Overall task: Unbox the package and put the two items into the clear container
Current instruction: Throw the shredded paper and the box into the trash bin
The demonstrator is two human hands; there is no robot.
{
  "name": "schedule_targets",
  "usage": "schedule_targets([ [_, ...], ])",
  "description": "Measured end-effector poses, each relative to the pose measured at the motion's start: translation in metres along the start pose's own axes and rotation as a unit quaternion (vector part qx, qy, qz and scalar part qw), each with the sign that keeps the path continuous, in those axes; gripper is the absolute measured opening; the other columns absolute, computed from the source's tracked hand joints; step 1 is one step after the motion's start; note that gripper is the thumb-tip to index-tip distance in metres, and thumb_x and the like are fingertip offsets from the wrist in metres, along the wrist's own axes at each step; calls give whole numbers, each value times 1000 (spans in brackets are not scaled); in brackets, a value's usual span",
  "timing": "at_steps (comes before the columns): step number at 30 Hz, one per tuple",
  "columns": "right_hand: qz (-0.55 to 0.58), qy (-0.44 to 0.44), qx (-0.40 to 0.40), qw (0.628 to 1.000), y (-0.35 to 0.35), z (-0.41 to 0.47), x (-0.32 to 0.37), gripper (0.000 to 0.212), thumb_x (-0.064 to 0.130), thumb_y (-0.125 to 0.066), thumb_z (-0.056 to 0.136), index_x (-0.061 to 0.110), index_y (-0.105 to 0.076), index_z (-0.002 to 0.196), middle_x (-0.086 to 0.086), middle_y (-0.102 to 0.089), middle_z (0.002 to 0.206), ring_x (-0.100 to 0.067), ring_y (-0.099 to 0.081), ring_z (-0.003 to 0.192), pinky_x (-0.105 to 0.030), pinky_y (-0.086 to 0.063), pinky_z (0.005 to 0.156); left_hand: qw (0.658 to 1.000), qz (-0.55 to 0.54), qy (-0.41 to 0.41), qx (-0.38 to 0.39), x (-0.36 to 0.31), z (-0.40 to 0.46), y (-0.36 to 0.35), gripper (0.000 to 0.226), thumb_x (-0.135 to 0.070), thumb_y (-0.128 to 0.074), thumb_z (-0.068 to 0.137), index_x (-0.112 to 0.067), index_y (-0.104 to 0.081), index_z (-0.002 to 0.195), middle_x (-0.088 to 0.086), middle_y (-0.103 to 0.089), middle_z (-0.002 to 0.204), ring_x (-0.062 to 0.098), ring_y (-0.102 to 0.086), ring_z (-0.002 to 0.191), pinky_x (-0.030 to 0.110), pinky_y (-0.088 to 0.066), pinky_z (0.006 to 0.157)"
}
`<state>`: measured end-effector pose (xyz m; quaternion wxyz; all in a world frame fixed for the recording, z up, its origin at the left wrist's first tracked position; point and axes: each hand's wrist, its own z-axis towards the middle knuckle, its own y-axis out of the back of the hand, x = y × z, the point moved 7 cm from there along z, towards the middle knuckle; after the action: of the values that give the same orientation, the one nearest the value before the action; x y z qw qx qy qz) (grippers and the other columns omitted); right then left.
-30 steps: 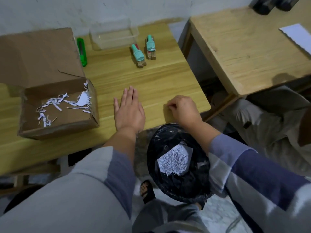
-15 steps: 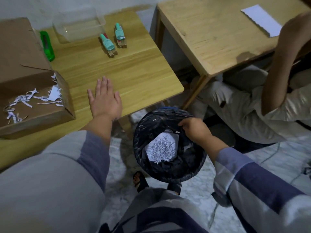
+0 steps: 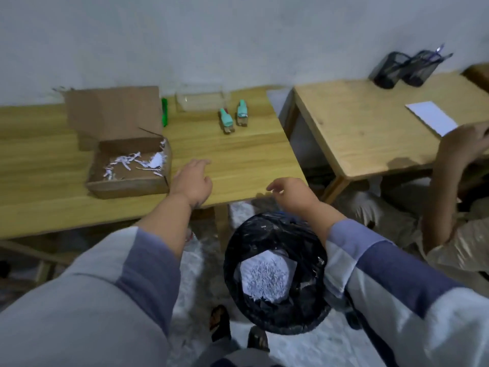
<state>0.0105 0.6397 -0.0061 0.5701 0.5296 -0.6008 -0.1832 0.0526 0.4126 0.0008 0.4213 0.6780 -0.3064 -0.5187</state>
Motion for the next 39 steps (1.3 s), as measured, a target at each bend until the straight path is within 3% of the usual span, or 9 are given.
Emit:
schedule_targets([
  [7, -30, 126, 15, 991, 2, 33, 136, 31, 14, -45, 92, 19, -66, 114, -10, -68, 113, -28, -63, 102, -28, -44, 77, 984, -55, 50, -162, 61, -34, 90, 37, -9, -51, 88, -15, -59, 124, 7, -57, 129, 26, -52, 121, 36, -41, 102],
  [11, -16, 157, 21, 987, -13, 60, 200, 31, 13, -47, 91, 17, -64, 118, -10, -69, 111, -29, -64, 98, -24, -41, 73, 976, -48, 100, -186, 123, -29, 125, 40, -10, -54, 85, -17, -58, 125, 8, -55, 130, 28, -51, 121, 40, -43, 101],
  [15, 19, 119, 19, 993, -33, 95, 237, 43, 22, -52, 93, 15, -47, 134, -16, -65, 118, -34, -58, 112, -32, -44, 87, 968, -60, 171, -171, 184, -10, 135, 50, -18, -57, 88, -18, -46, 137, 13, -46, 139, 34, -44, 126, 43, -39, 105],
  [18, 68, 61, 37, 995, -56, 120, 244, 58, 21, -53, 93, 22, -28, 145, -21, -56, 129, -38, -57, 113, -39, -48, 86, 970, -89, 200, -110, 217, 8, 125, 64, -22, -57, 92, -22, -27, 149, 16, -39, 147, 37, -40, 131, 46, -37, 108],
  [23, 106, 26, 22, 994, -89, 144, 245, 74, 7, -51, 90, 35, -15, 149, -18, -59, 126, -35, -60, 101, -29, -41, 71, 975, -152, 160, -31, 234, 34, 103, 86, -21, -60, 91, -46, 0, 148, 10, -43, 148, 31, -46, 131, 48, -41, 107],
  [26, 118, 10, -12, 993, -95, 151, 240, 75, 0, -43, 88, 40, -20, 147, -18, -62, 121, -27, -56, 84, -28, -38, 69, 979, -132, 157, -18, 239, 49, 99, 86, -12, -57, 90, -45, -2, 148, 13, -52, 139, 31, -55, 120, 42, -45, 101],
  [29, 133, 3, -25, 991, -97, 156, 235, 70, -2, -43, 87, 35, -30, 145, -15, -61, 125, -31, -61, 99, -24, -38, 73, 976, -111, 184, -30, 244, 54, 100, 85, 1, -45, 88, -47, -9, 148, 15, -58, 129, 32, -61, 104, 42, -50, 91],
  [35, 146, -14, -20, 989, -88, 148, 217, 72, -5, -43, 84, 34, -34, 144, -14, -61, 125, -32, -62, 102, -25, -41, 72, 975, -102, 190, -46, 231, 47, 93, 80, 2, -45, 87, -43, -17, 148, 15, -60, 128, 33, -62, 104, 41, -51, 90],
  [39, 149, -11, -21, 989, -69, 126, 192, 74, -5, -43, 82, 36, -34, 143, -14, -61, 119, -28, -58, 86, -34, -50, 72, 972, -120, 197, -54, 195, 26, 86, 78, 2, -47, 88, -39, -19, 149, 12, -53, 139, 31, -59, 112, 29, -45, 84],
])
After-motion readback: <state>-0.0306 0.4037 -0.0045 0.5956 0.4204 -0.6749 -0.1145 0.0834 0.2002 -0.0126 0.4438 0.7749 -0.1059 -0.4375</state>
